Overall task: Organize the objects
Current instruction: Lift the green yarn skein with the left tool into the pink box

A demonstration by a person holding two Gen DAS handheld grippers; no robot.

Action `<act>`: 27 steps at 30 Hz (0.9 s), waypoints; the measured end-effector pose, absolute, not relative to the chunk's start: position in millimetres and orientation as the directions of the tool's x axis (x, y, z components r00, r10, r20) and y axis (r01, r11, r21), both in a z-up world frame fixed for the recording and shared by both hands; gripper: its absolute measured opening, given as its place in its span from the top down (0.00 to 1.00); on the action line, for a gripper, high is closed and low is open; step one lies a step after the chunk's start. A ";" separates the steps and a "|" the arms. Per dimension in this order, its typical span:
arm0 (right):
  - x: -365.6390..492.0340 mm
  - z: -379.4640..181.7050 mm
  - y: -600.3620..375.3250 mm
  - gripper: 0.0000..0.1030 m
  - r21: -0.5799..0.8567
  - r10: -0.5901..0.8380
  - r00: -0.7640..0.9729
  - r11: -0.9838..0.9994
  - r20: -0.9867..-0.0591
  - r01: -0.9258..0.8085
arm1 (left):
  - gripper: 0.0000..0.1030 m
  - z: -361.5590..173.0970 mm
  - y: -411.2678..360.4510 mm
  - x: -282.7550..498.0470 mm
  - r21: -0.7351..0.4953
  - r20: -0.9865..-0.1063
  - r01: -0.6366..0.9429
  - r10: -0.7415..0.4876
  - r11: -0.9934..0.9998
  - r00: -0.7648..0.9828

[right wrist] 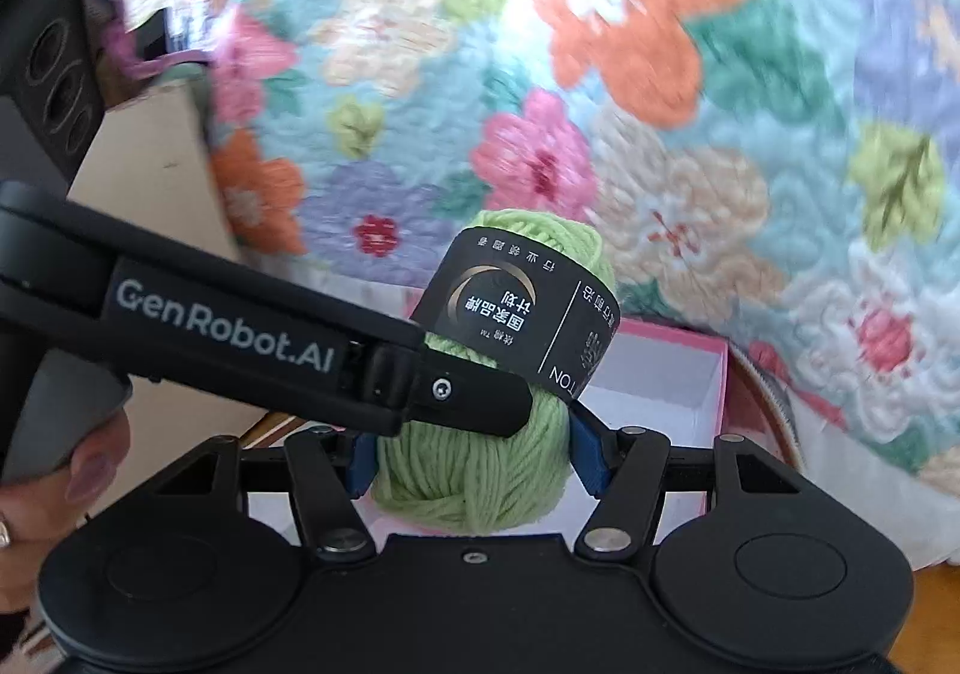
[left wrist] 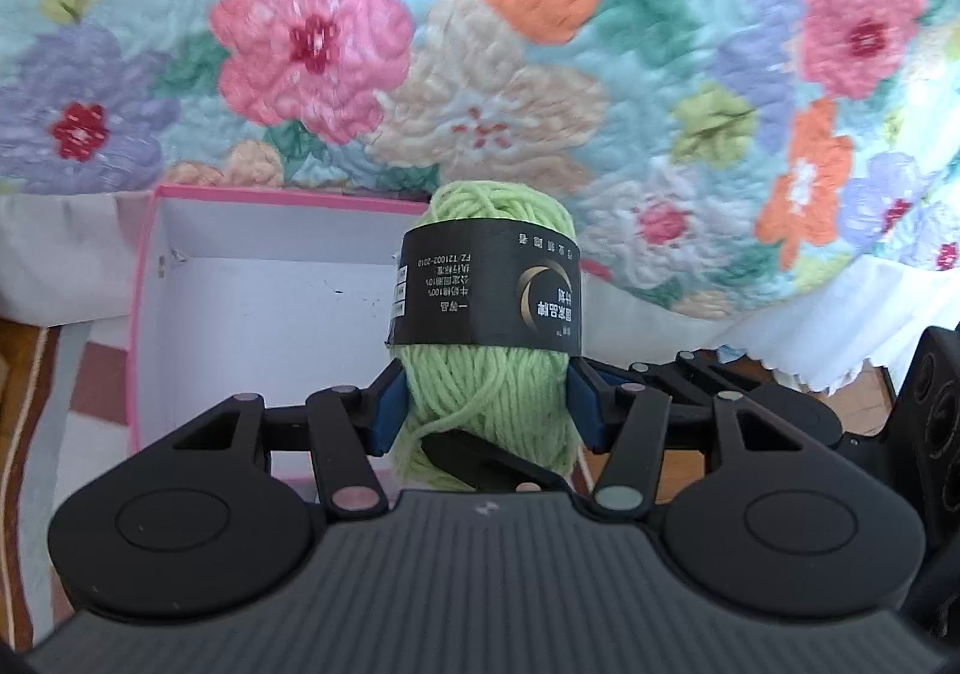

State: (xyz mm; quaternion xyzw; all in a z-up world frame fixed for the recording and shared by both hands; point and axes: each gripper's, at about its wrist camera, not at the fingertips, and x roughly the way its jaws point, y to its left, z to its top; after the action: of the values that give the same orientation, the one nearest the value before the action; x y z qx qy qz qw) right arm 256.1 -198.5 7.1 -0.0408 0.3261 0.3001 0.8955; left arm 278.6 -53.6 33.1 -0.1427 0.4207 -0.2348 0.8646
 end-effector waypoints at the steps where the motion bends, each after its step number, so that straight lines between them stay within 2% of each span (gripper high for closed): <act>1: 266.0 -1.0 -197.0 0.36 0.123 0.497 0.607 0.826 -0.620 -0.550 | 0.48 25.3 -55.6 289.4 -0.453 -0.664 0.284 -0.533 0.845 0.525; 8: 317.5 -57.4 -196.8 0.36 0.118 0.411 0.595 0.876 -0.691 -0.467 | 0.48 -43.4 -67.3 354.0 -0.537 -0.676 0.253 -0.590 0.805 0.442; 14: 338.1 -87.5 -192.0 0.37 -0.008 0.250 0.561 0.909 -0.789 -0.417 | 0.48 -91.0 -86.2 382.7 -0.620 -0.670 0.222 -0.655 0.753 0.349; 21: 351.4 -85.5 -196.3 0.38 -0.052 0.199 0.535 0.907 -0.821 -0.417 | 0.48 -95.6 -91.3 385.0 -0.652 -0.645 0.203 -0.676 0.730 0.357; 27: 359.6 -91.2 -182.2 0.39 -0.086 0.182 0.512 0.886 -0.840 -0.456 | 0.45 -96.7 -87.7 380.0 -0.594 -0.694 0.189 -0.616 0.782 0.372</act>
State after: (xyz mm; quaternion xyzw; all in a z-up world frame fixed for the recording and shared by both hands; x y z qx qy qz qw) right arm 359.5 -182.2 -91.2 -0.1499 0.4576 0.1864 0.8564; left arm 380.0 -87.7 -96.7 -0.2136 0.5006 -0.2515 0.8003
